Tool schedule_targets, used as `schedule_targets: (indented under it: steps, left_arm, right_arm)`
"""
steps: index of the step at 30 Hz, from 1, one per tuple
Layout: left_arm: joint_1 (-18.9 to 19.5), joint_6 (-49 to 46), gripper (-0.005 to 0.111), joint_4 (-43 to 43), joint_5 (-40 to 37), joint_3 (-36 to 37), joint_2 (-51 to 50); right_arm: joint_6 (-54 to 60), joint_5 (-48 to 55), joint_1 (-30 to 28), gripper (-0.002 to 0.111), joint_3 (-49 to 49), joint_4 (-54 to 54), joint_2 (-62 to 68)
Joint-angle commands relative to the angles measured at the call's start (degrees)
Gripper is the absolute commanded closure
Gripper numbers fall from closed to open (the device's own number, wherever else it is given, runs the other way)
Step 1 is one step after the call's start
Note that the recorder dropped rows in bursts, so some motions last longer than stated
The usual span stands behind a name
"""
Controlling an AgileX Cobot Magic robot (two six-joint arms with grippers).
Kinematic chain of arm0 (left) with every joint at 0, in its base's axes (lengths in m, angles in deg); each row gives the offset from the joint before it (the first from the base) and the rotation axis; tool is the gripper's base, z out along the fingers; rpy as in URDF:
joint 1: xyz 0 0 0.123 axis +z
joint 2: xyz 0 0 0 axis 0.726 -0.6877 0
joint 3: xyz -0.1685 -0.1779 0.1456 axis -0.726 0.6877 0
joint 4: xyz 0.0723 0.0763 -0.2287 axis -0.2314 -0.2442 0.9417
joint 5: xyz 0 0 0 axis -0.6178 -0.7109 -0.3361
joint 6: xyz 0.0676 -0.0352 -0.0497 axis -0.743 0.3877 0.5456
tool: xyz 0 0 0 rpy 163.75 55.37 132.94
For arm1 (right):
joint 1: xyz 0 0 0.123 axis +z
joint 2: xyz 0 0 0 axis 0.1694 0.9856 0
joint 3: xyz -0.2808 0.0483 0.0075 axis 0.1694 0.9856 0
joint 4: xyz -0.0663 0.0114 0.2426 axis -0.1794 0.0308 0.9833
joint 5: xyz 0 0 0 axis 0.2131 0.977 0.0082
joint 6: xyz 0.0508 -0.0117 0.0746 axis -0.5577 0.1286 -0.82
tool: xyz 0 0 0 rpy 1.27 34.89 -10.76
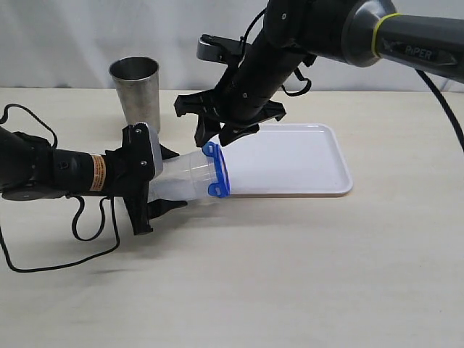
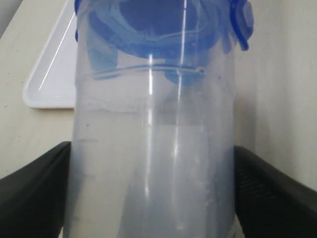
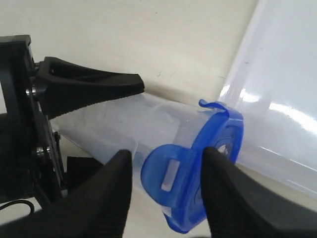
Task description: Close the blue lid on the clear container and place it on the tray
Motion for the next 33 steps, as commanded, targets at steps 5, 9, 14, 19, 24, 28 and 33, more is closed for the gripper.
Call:
schedule_targets:
  steps: [5, 9, 14, 19, 24, 28, 33]
  left_arm:
    - [-0.2, 1.8, 0.107, -0.3, 0.6, 0.1, 0.0]
    - [-0.2, 1.8, 0.107, 0.2, 0.8, 0.1, 0.0]
    - [-0.2, 1.8, 0.107, 0.2, 1.7, 0.1, 0.0]
    - [-0.2, 1.8, 0.107, 0.2, 1.9, 0.1, 0.0]
    - [-0.2, 1.8, 0.107, 0.2, 1.9, 0.1, 0.0]
    - [-0.2, 1.8, 0.107, 0.2, 2.1, 0.1, 0.0]
    - [-0.2, 1.8, 0.107, 0.5, 2.4, 0.1, 0.0]
  right_arm:
    - [-6.0, -0.1, -0.4, 0.072, 0.3, -9.8, 0.5]
    - [-4.9, -0.8, -0.4, 0.073, 0.3, -7.8, 0.8]
    - [-1.6, -1.0, -0.4, 0.073, 0.3, -3.4, 0.8]
    - [-1.6, 0.0, -0.4, 0.073, 0.3, -3.3, 1.9]
    - [-1.6, 0.8, -0.4, 0.073, 0.3, -3.3, 2.5]
    - [-1.6, 1.4, -0.1, 0.073, 0.3, -3.3, 2.8]
    - [-0.8, 4.5, -0.1, 0.073, 0.3, -3.3, 4.3]
